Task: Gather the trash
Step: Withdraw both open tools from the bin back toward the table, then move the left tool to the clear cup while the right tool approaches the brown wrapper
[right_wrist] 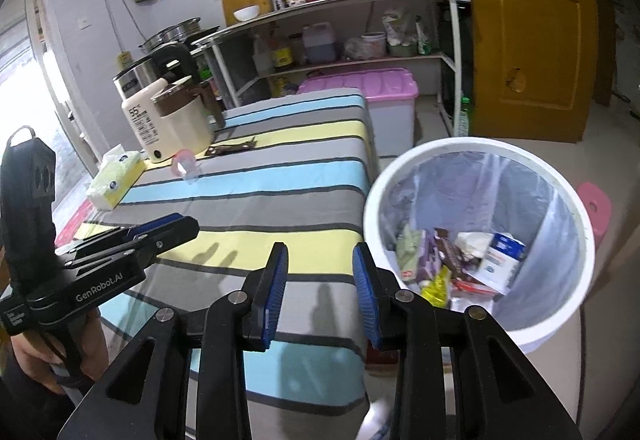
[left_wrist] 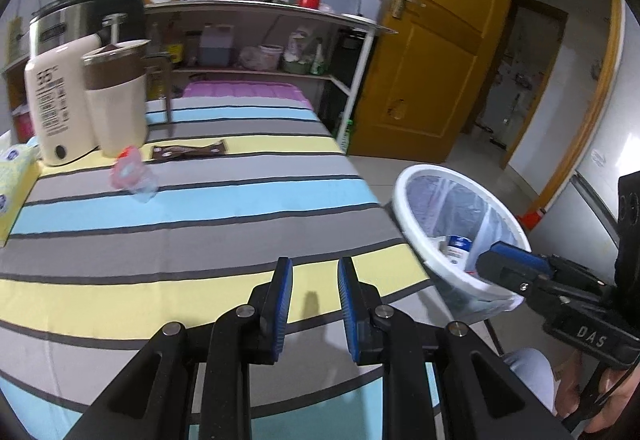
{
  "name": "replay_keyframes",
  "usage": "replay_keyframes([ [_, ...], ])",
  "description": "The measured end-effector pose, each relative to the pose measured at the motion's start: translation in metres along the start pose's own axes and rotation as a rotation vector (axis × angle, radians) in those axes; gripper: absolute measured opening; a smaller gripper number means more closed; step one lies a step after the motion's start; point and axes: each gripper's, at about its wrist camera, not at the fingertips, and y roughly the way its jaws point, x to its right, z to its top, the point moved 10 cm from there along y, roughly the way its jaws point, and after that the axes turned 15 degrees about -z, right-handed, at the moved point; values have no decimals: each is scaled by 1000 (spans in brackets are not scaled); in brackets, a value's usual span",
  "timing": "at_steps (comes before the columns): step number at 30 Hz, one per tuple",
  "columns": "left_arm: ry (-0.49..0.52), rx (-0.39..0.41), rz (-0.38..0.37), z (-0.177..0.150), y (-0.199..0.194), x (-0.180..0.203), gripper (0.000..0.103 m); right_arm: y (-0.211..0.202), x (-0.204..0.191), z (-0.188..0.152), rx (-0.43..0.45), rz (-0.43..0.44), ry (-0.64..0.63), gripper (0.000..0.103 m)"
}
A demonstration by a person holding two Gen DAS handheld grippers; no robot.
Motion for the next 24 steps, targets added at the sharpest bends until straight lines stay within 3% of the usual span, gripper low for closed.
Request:
replay_keyframes([
  [6, -29, 19, 58, 4, -17, -30, 24, 5, -22, 10, 6, 29, -26, 42],
  [11, -58, 43, 84, 12, -28, -50, 34, 9, -40, 20, 14, 51, -50, 43],
  [18, -84, 72, 125, 31, -40, -81, 38, 19, -62, 32, 17, 74, -78, 43],
  [24, -152, 88, 156, 45, -36, -118, 51, 29, -74, 42, 19, 89, -90, 43],
])
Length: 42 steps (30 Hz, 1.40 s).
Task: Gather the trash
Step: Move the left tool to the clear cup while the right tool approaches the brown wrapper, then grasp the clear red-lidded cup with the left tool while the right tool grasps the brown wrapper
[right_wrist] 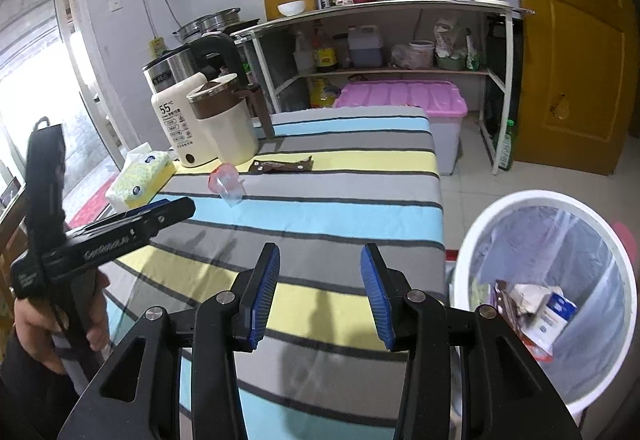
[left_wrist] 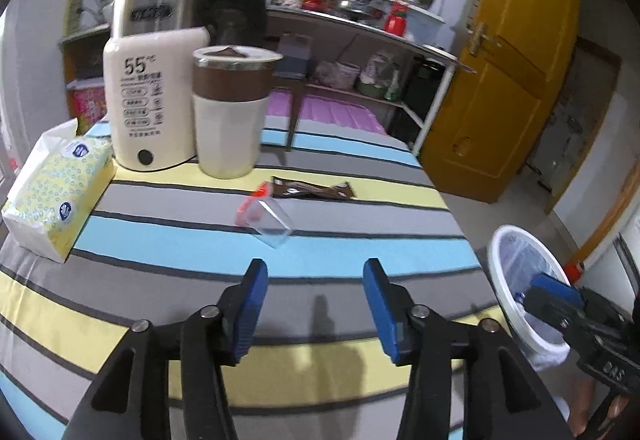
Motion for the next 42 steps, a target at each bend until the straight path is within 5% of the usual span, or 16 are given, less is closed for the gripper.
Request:
replay_keyframes([
  [10, -120, -2, 66, 21, 42, -43, 52, 25, -1, 13, -15, 7, 7, 44],
  [24, -125, -31, 146, 27, 80, -75, 46, 70, -24, 43, -35, 32, -48, 44],
  [42, -74, 32, 45, 17, 8, -66, 44, 153, -55, 71, -117, -1, -96, 44],
])
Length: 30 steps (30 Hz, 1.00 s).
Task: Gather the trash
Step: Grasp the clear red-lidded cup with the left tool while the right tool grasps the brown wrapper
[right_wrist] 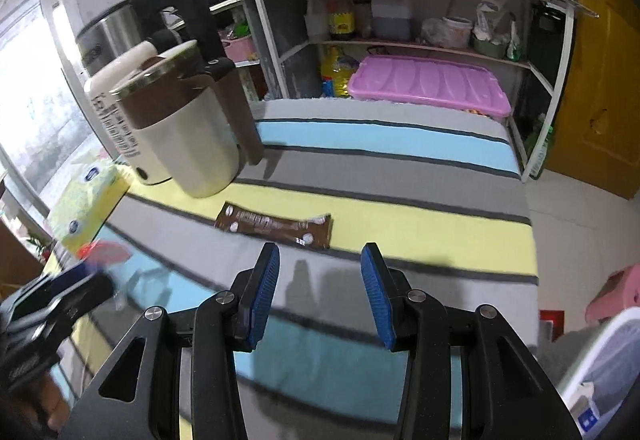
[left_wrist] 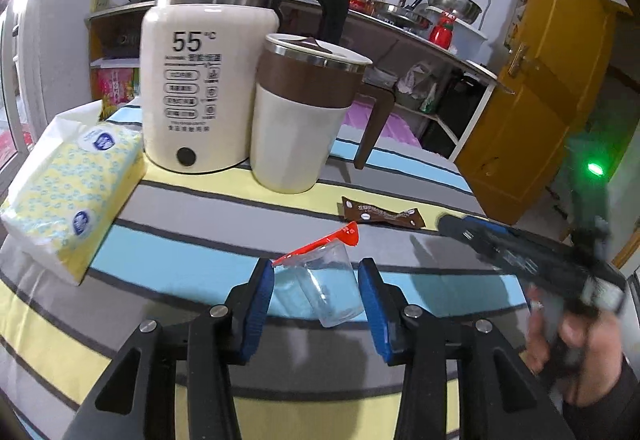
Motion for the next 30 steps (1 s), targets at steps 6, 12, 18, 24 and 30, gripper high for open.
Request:
replay_keyframes([
  [6, -16, -12, -2, -11, -8, -14, 44, 28, -15, 16, -15, -14, -8, 41],
  [12, -42, -18, 9, -15, -9, -30, 44, 53, -29, 23, -35, -36, -66, 23],
  [18, -52, -15, 10, -17, -12, -31, 44, 40, -24, -2, -111, 18, -75, 17],
  [24, -55, -13, 5, -24, -23, -23, 44, 2, -36, -43, -155, 147, -134, 17],
  [30, -66, -5, 17, -32, -33, -22, 44, -16, -29, -35, -87, 125, -46, 41],
])
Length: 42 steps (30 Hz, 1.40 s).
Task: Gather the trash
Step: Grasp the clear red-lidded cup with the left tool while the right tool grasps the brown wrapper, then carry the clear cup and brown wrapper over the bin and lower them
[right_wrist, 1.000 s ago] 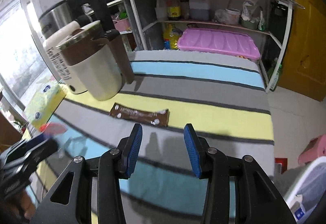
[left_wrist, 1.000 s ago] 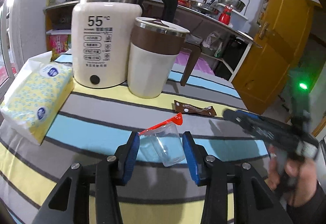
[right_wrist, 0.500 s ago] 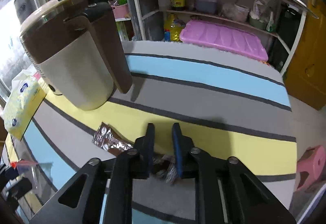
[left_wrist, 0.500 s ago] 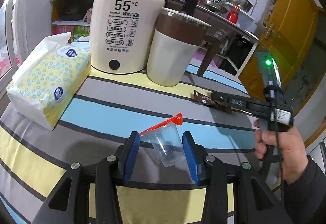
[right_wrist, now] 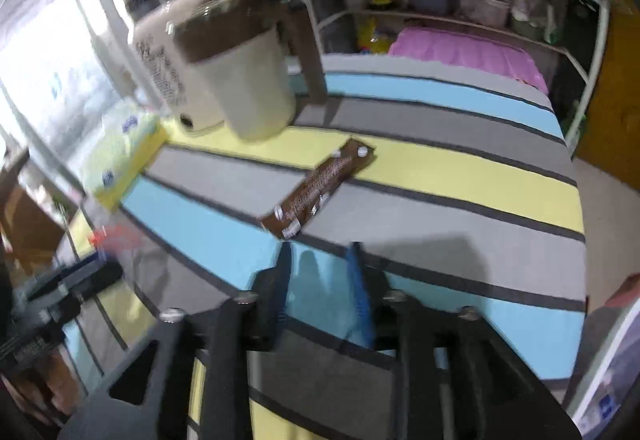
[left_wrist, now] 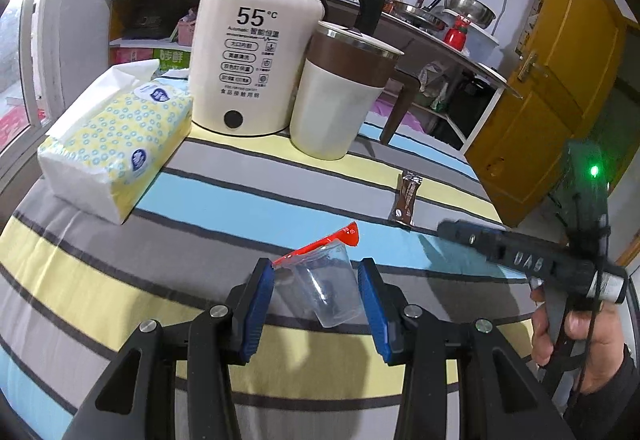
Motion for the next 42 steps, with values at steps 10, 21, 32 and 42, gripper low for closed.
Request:
replay_keyframes([
  [10, -29, 1, 5, -4, -4, -16, 44, 36, -32, 24, -9, -47, 81, 41],
  [21, -27, -2, -11, -6, -3, -16, 44, 33, -16, 14, 5, -119, 66, 22],
  [32, 36, -25, -43, -21, -5, 26, 44, -29, 0, -29, 60, -57, 96, 20],
  [42, 116, -57, -97, -50, -6, 79, 44, -85, 20, -75, 111, -70, 118, 20],
])
